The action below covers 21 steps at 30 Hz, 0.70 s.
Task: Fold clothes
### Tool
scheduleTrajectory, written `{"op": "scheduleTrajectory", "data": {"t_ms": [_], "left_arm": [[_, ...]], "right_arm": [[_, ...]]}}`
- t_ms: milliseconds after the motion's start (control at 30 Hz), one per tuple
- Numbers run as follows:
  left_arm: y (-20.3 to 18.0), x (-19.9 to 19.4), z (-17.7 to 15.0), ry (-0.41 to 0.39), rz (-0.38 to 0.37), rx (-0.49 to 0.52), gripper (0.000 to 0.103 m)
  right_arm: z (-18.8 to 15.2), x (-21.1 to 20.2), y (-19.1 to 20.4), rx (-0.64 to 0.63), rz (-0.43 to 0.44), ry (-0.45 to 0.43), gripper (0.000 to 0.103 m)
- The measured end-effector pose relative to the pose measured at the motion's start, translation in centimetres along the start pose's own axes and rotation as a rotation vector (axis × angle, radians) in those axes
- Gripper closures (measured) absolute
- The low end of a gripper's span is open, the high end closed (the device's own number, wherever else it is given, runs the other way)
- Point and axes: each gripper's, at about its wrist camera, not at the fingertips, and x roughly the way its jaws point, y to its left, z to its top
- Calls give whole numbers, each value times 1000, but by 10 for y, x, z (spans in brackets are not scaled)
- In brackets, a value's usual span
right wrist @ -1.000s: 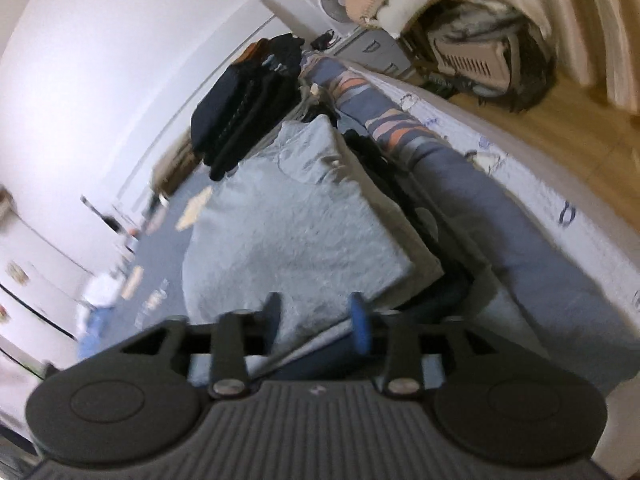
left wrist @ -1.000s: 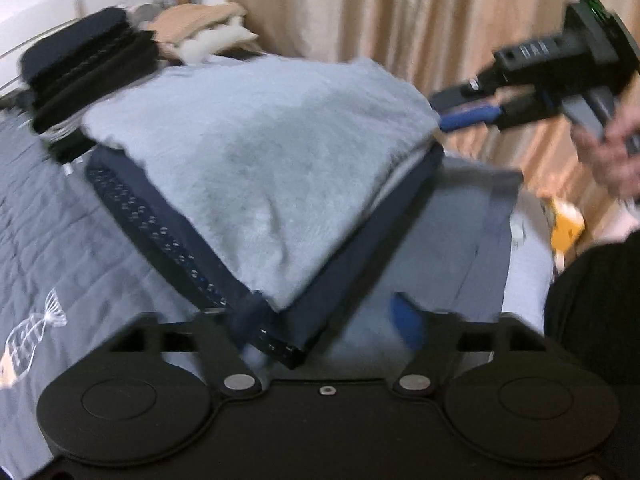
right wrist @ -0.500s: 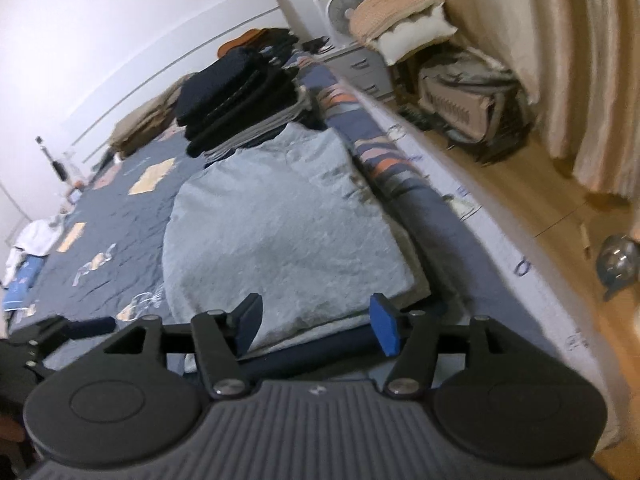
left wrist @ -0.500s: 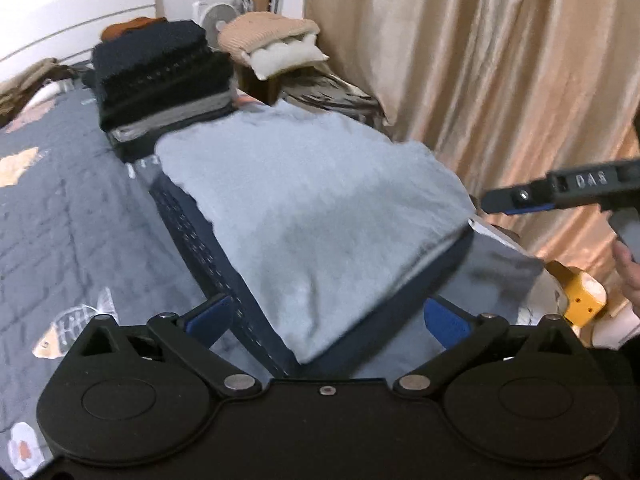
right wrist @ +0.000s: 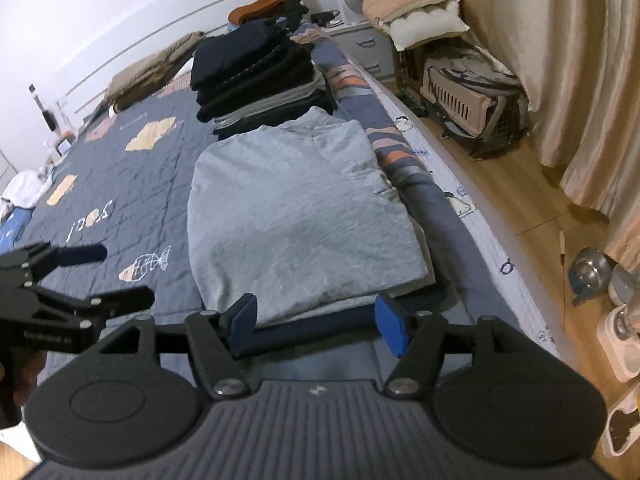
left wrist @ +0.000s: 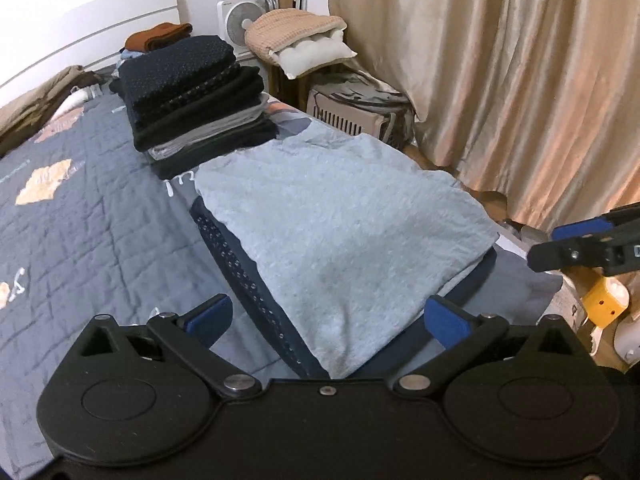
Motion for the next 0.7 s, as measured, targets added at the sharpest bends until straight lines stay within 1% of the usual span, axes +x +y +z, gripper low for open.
{"op": "scheduleTrajectory", "data": {"t_ms": [67, 167, 300, 400, 500, 700], "left_arm": [[0, -4, 4, 6, 9, 11, 0], [-5, -14, 8, 9, 19, 59, 0], [-8, -24, 14, 37, -16, 89, 0], [-11, -31, 19, 56, -39, 113, 0], [-13, -39, 24, 65, -41, 143, 0], [-15, -51, 35, 69, -45, 197, 0]], "right_arm": [[2, -7, 5, -5, 8, 13, 38], [3, -17, 14, -17, 18, 23, 37], [3, -27, 24, -41, 21, 50, 36], [4, -33, 28, -34, 36, 73, 36], [6, -40, 30, -39, 31, 85, 36], [16, -56, 37, -53, 7, 80, 36]]}}
